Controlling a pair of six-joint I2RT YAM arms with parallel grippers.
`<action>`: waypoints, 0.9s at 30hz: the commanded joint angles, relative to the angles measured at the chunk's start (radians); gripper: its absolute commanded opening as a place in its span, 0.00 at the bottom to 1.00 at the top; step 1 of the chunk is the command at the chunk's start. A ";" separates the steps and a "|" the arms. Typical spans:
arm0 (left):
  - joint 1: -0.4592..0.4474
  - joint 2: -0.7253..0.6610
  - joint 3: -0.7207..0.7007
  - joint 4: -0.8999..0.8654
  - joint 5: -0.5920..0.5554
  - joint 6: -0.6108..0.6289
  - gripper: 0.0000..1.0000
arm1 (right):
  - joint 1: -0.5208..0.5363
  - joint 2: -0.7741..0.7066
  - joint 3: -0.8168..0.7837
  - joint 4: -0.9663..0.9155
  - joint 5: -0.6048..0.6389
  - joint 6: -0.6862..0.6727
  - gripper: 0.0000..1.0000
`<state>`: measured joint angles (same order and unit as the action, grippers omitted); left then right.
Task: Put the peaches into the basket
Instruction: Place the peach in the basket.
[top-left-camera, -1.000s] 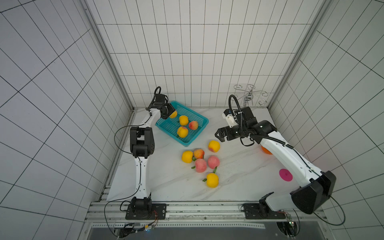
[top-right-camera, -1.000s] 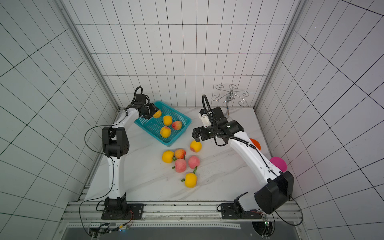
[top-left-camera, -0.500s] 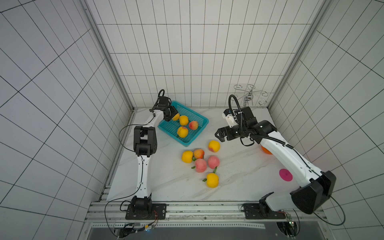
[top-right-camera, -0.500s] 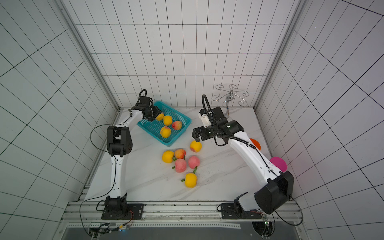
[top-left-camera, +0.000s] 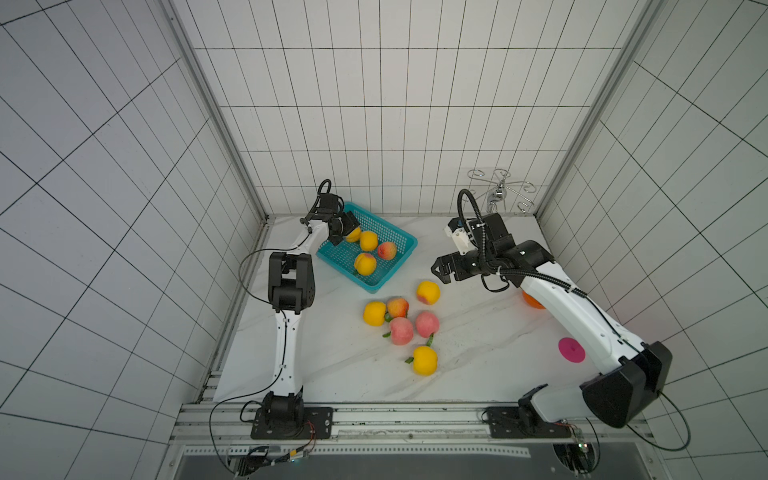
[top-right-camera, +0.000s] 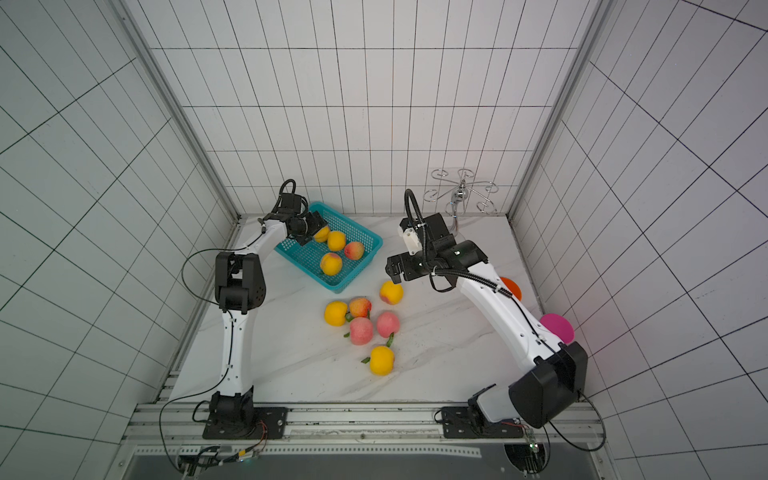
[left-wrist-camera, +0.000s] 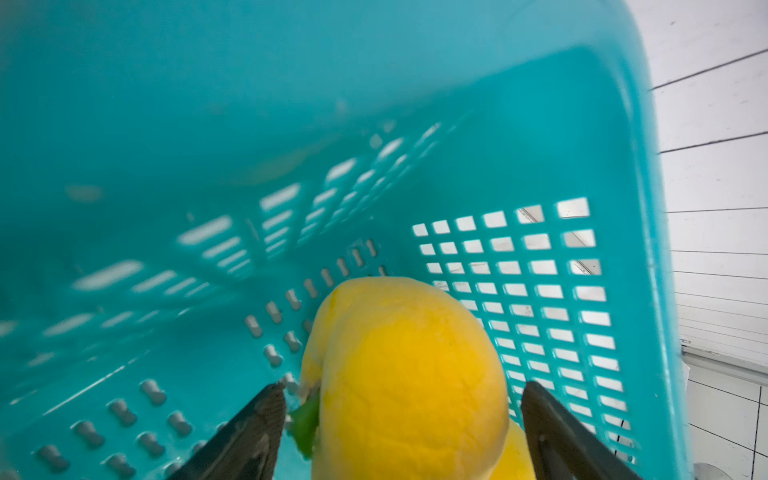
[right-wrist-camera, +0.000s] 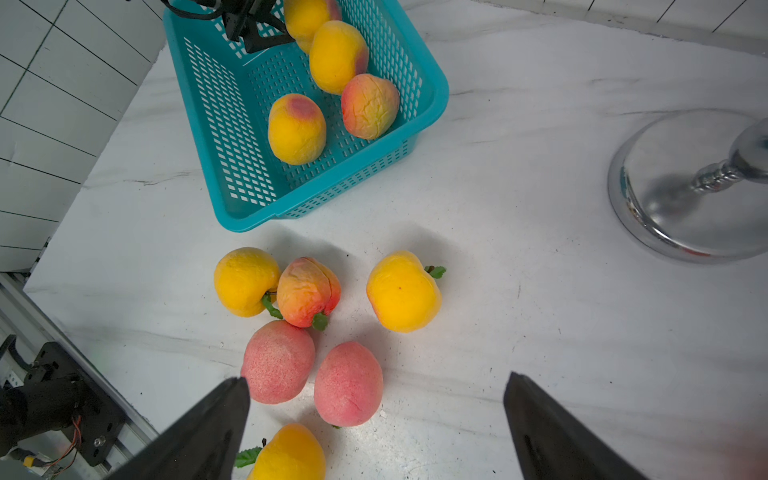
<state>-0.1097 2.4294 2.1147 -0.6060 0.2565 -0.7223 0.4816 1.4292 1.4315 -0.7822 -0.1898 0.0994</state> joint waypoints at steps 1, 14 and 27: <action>-0.013 -0.091 -0.028 -0.001 0.009 0.028 0.88 | -0.012 0.025 0.037 -0.052 0.043 -0.029 0.99; -0.057 -0.351 -0.213 -0.038 0.028 0.100 0.88 | -0.012 0.017 0.011 -0.051 0.042 -0.007 0.99; -0.256 -0.737 -0.557 -0.236 -0.082 0.190 0.88 | -0.013 -0.066 -0.064 -0.054 0.022 0.058 0.99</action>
<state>-0.3344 1.7615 1.6260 -0.7795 0.2226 -0.5533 0.4770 1.4063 1.4136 -0.8074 -0.1535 0.1356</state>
